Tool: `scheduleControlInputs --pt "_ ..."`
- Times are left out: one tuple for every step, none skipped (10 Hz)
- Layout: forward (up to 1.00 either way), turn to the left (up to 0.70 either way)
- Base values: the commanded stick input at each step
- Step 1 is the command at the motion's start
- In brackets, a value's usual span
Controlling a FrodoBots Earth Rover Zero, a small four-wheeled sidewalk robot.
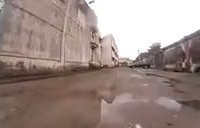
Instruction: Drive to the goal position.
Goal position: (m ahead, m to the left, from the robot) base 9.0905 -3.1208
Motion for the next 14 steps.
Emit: scheduleControlInputs --pt "0.70 -0.17" --pt "0.70 -0.17" --pt "0.70 -0.17" --pt "0.70 -0.17" --pt "0.70 -0.17" --pt "0.70 -0.17" --pt "0.70 -0.17" --pt "0.70 -0.17" --pt "0.70 -0.17" --pt "0.70 -0.17" --pt "0.70 -0.17" --pt "0.70 -0.17" --pt "0.70 -0.17" --pt "0.70 -0.17"
